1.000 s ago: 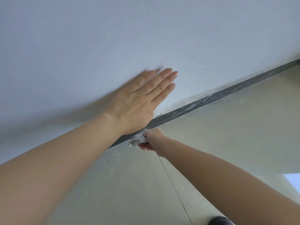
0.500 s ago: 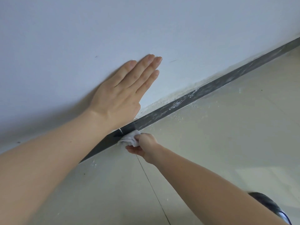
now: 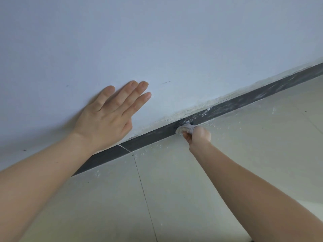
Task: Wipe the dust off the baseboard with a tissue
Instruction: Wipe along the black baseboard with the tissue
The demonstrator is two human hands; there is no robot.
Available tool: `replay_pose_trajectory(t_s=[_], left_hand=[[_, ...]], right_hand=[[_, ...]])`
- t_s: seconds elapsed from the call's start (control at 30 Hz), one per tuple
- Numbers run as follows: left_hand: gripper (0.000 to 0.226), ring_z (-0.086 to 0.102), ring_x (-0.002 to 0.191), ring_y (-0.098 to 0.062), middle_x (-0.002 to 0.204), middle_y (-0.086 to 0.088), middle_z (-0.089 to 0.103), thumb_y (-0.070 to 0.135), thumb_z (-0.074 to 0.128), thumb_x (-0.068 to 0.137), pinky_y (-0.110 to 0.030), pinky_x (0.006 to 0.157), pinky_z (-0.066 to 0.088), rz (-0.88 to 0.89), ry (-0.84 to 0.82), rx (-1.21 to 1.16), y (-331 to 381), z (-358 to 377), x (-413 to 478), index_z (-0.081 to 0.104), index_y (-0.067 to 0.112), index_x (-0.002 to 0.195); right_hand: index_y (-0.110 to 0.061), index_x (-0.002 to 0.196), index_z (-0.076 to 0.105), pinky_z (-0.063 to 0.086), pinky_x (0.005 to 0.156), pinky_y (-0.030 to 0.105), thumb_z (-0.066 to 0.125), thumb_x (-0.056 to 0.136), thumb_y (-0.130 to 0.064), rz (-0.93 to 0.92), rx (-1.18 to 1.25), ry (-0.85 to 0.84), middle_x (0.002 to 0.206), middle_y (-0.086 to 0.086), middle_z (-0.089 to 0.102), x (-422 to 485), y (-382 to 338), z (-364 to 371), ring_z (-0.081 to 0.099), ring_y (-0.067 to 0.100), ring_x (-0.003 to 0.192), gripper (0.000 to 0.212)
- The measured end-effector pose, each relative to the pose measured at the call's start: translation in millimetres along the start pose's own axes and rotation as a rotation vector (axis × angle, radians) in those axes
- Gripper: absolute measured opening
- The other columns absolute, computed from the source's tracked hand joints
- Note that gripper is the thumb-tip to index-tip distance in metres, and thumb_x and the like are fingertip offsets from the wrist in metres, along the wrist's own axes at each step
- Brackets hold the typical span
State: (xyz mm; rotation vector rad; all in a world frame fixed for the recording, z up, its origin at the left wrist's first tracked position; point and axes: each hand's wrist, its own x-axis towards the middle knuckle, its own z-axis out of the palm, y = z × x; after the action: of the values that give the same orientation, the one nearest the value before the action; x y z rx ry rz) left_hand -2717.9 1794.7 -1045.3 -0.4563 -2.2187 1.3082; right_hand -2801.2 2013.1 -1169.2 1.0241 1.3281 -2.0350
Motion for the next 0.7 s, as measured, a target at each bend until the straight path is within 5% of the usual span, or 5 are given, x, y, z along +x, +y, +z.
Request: replay_pose_trajectory(t_s=[0.13, 0.23, 0.37, 0.57, 0.7], left_hand=[[0.067, -0.008, 0.148, -0.022, 0.162, -0.006, -0.003, 0.035, 0.035, 0.092, -0.039, 0.116, -0.002, 0.014, -0.011, -0.014, 0.9, 0.1, -0.2, 0.019, 0.020, 0.155], [0.067, -0.008, 0.148, -0.022, 0.162, -0.006, -0.003, 0.035, 0.038, 0.092, -0.039, 0.116, -0.001, 0.013, -0.014, -0.018, 1.9, 0.4, -1.5, 0.020, 0.020, 0.155], [0.067, -0.009, 0.148, -0.021, 0.162, -0.006, -0.004, 0.034, 0.038, 0.091, -0.039, 0.117, -0.007, 0.024, -0.033, -0.051, -0.9, -0.9, -2.3, 0.021, 0.020, 0.155], [0.067, -0.009, 0.149, -0.021, 0.162, -0.007, -0.003, 0.035, 0.040, 0.091, -0.040, 0.117, -0.009, 0.028, -0.030, -0.015, 2.3, 1.3, -3.5, 0.023, 0.021, 0.154], [0.067, -0.012, 0.148, -0.021, 0.162, -0.006, -0.008, 0.036, 0.040, 0.092, -0.039, 0.117, -0.011, 0.011, -0.024, -0.019, 2.2, 1.6, -2.1, 0.022, 0.022, 0.154]], right_hand=[[0.002, 0.084, 0.061, 0.033, 0.028, 0.012, 0.041, 0.092, 0.003, 0.075, -0.381, 0.119, 0.030, -0.002, 0.048, 7.5, 11.5, -1.7, 0.036, 0.010, 0.018, 0.021], [-0.001, 0.065, 0.057, 0.043, 0.050, 0.021, 0.043, 0.088, 0.007, 0.275, -0.496, -0.254, 0.046, 0.007, 0.053, -36.0, 58.3, 22.7, 0.042, 0.014, 0.040, 0.027], [0.000, 0.074, 0.059, 0.056, 0.071, 0.028, 0.037, 0.089, 0.014, 0.354, -0.249, -0.474, 0.085, 0.016, 0.062, -72.3, 88.4, 58.5, 0.060, 0.022, 0.068, 0.030], [0.016, 0.107, 0.055, 0.048, 0.040, 0.019, 0.027, 0.085, 0.014, 0.417, 0.037, -0.323, 0.096, 0.030, 0.066, -38.8, 51.2, 54.9, 0.060, 0.020, 0.046, 0.035], [0.006, 0.072, 0.056, 0.042, 0.041, 0.013, 0.030, 0.070, 0.016, 0.163, 0.236, -0.278, 0.078, 0.016, 0.058, -30.0, 16.6, 22.6, 0.053, 0.012, 0.049, 0.028]])
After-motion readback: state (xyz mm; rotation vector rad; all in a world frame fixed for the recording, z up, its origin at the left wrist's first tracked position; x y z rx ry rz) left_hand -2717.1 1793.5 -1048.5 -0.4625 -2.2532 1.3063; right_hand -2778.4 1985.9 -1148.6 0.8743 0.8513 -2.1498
